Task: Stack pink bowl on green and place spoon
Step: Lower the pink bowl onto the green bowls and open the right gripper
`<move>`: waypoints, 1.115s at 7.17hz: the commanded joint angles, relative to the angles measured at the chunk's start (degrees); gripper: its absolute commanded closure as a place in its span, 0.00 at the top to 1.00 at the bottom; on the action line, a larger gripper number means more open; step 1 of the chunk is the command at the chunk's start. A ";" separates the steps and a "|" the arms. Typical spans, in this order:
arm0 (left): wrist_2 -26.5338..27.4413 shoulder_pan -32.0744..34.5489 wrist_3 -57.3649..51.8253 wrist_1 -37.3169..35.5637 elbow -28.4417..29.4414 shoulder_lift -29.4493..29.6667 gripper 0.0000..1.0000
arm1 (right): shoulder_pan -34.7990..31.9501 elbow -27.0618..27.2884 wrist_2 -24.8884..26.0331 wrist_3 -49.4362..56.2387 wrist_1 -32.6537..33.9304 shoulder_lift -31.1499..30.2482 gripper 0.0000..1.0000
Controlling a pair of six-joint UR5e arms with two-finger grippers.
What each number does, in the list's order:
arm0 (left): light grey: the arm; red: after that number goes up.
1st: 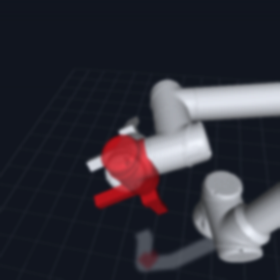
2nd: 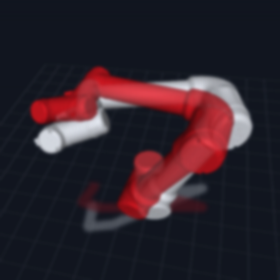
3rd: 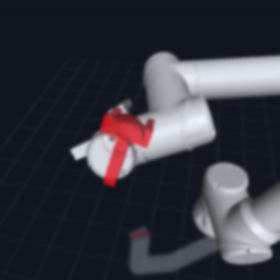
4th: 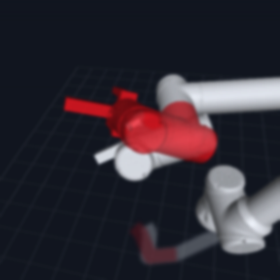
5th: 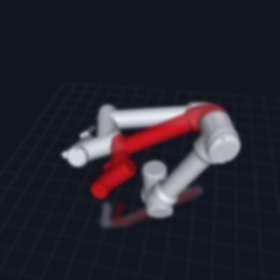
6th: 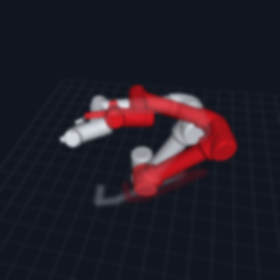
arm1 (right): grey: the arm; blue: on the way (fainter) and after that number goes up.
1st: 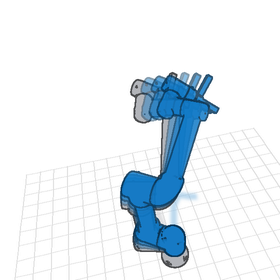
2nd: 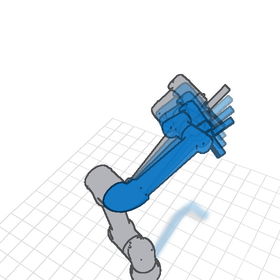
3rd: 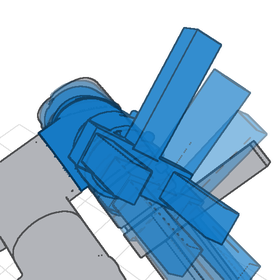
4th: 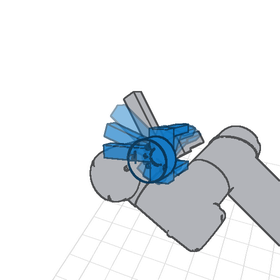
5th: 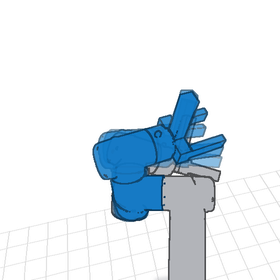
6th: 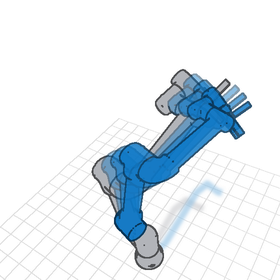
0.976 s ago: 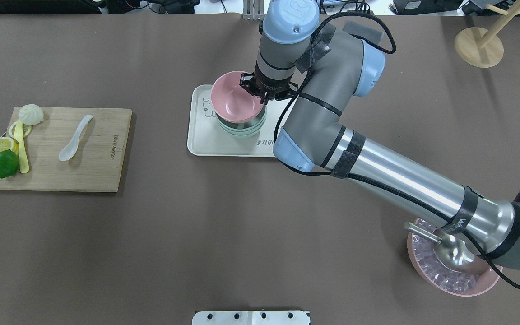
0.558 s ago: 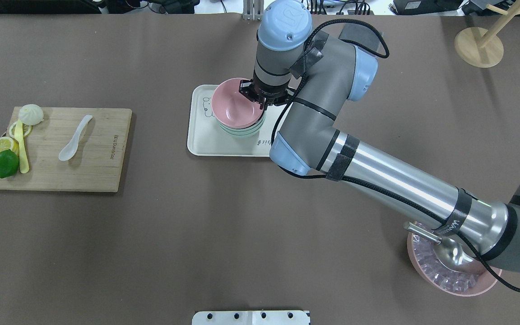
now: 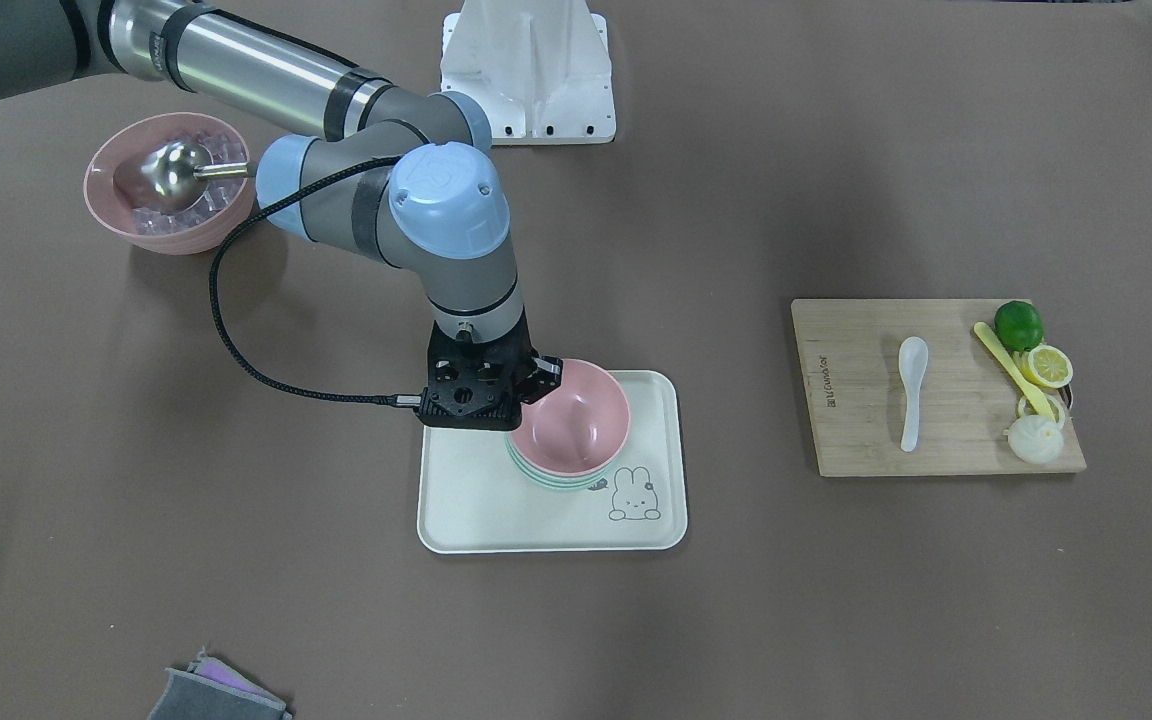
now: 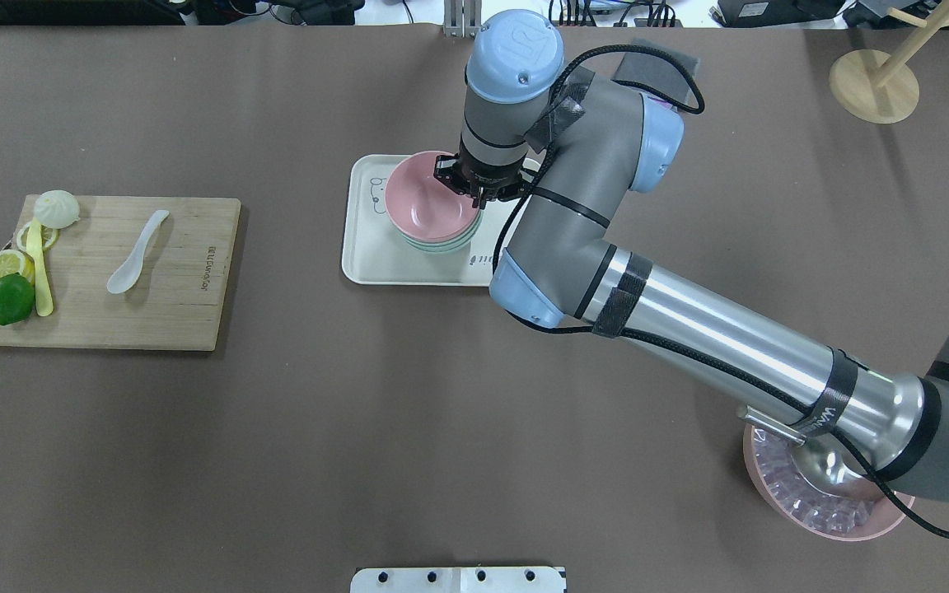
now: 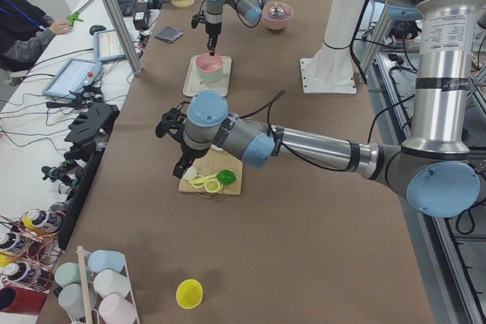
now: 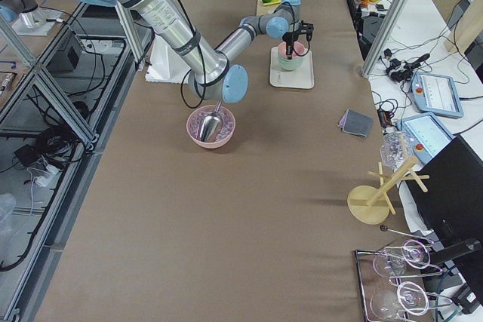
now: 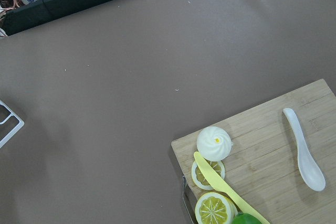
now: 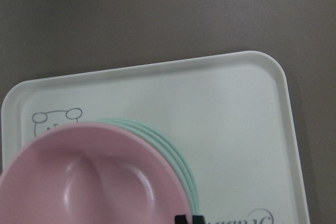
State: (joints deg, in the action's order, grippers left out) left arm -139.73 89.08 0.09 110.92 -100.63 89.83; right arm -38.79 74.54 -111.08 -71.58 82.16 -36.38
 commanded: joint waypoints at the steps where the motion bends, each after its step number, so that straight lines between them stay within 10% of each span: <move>1: -0.02 -0.05 0.00 0.00 0.00 0.00 0.98 | -0.06 0.00 1.21 0.13 0.02 -0.10 0.00; 6: -0.02 -0.05 0.00 0.00 0.00 0.00 0.98 | -0.06 0.00 1.57 0.74 0.02 -0.27 0.00; 8: -0.02 -0.05 0.00 -0.18 0.09 0.00 0.98 | -0.06 0.08 3.23 0.57 -0.68 -0.27 1.00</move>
State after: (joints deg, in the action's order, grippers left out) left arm -139.75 89.03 0.09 110.83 -100.59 89.82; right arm -38.83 74.54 -109.00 -71.02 81.87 -36.69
